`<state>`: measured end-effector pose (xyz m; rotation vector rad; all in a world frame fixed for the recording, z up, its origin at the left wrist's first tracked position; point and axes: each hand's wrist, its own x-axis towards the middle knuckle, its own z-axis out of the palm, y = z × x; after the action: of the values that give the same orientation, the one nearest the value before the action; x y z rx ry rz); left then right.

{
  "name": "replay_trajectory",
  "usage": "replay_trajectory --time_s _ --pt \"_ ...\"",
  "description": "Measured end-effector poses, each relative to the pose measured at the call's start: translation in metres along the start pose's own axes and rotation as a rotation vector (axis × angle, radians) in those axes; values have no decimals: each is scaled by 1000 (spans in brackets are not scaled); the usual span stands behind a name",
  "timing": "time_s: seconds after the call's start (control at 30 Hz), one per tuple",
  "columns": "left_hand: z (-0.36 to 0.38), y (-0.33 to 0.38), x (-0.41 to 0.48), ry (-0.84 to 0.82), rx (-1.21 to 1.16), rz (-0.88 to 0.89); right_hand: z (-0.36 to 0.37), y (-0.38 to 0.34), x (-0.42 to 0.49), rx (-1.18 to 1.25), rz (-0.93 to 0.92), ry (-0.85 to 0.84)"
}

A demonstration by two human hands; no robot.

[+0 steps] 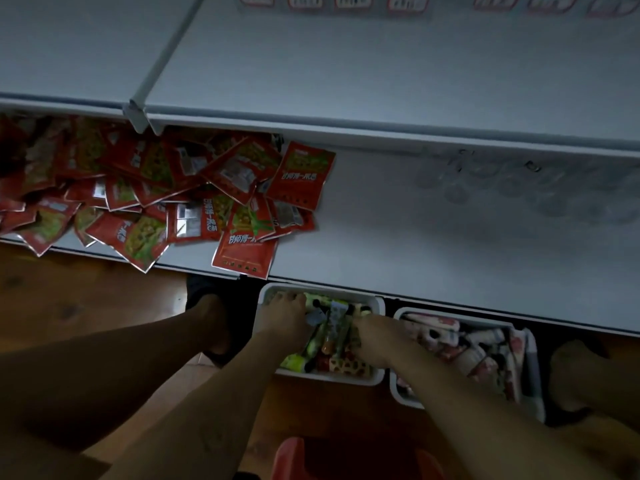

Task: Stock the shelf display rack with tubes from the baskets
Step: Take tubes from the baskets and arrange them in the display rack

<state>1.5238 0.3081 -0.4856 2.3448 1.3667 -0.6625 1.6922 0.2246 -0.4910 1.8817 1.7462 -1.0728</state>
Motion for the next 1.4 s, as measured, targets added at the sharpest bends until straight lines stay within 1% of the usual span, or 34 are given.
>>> replay_trajectory --time_s 0.07,0.2,0.3,0.5,0.6,0.73,0.77,0.83,0.9,0.93,1.03,1.13,1.17,1.27,1.3,1.37,1.4 --pt "5 -2 0 -39 -8 -52 3 -2 7 12 15 8" --pt "18 -1 3 -147 -24 -97 6 -8 19 45 3 61" --pt "20 -1 6 -169 -38 -117 11 -12 26 65 4 68" --pt "19 -7 7 -90 -179 -50 16 -12 34 106 35 48" --pt "23 -17 6 -69 -291 -53 14 -11 36 166 59 68" --pt "26 -24 3 -49 -312 -50 15 -9 39 224 112 98" --pt "23 -24 1 -32 -330 -48 15 -10 38 222 128 113" --pt "17 -21 -3 15 -353 -31 13 -13 37 232 150 219" --pt "8 -19 -7 55 -339 4 13 -18 37 220 111 318" --pt "3 -17 -10 67 -339 31 13 -23 37 199 61 334" --pt "-9 -20 -19 54 -492 39 16 -41 42 166 -72 318" --pt "-11 -32 -22 -22 -574 56 17 -51 53 89 -75 275" --pt "-12 -36 -22 -20 -597 46 17 -52 56 54 -71 253" --pt "-9 -45 -25 65 -630 5 17 -54 64 81 -44 183" --pt "-7 -47 -25 103 -628 -1 19 -55 68 91 -60 187" --pt "-5 -51 -26 158 -638 -12 19 -57 75 59 -124 252" --pt "-4 -53 -26 163 -646 -19 17 -59 74 98 -98 235"
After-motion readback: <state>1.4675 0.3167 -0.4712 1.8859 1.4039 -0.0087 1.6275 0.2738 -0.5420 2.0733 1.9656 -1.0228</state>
